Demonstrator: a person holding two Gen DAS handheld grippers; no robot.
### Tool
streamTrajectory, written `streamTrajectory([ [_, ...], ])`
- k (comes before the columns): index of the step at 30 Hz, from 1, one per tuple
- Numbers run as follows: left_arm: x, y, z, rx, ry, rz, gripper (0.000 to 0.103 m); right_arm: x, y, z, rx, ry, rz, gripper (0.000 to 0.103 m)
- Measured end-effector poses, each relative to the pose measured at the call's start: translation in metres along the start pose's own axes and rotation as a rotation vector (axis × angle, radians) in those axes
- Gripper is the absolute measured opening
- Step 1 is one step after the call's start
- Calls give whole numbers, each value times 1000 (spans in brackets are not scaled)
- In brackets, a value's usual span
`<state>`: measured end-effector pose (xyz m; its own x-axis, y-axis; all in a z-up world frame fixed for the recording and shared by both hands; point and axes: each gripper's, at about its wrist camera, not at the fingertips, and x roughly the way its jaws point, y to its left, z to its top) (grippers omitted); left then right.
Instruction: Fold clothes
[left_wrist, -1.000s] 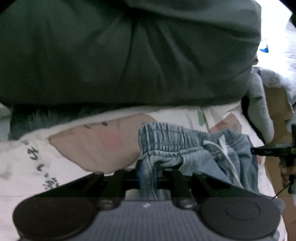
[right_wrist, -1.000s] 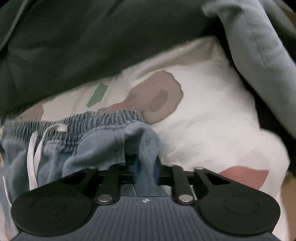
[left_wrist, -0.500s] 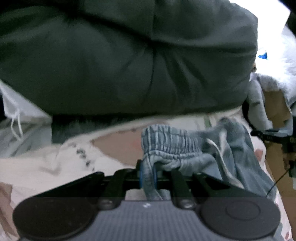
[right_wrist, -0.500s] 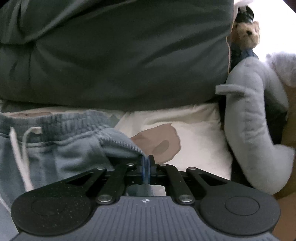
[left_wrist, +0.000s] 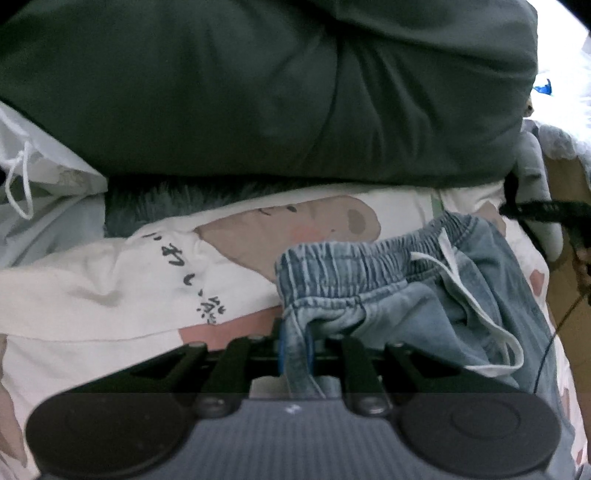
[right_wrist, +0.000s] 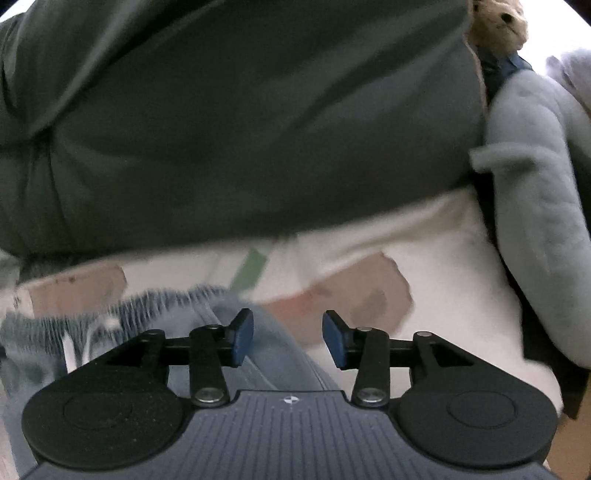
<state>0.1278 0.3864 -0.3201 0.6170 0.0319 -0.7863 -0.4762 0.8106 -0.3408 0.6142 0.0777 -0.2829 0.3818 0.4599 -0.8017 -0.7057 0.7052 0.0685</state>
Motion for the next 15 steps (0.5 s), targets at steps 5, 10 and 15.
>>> streamTrajectory([
  [5,1,3,-1,-11,8,-6,12,32,16,18,5,35,23,48],
  [10,3,5,-1,-12,17,-9,12,59,11,14,65,119,43,48],
  [15,6,7,-2,-20,25,-9,12,63,18,0,-55,187,45,48],
])
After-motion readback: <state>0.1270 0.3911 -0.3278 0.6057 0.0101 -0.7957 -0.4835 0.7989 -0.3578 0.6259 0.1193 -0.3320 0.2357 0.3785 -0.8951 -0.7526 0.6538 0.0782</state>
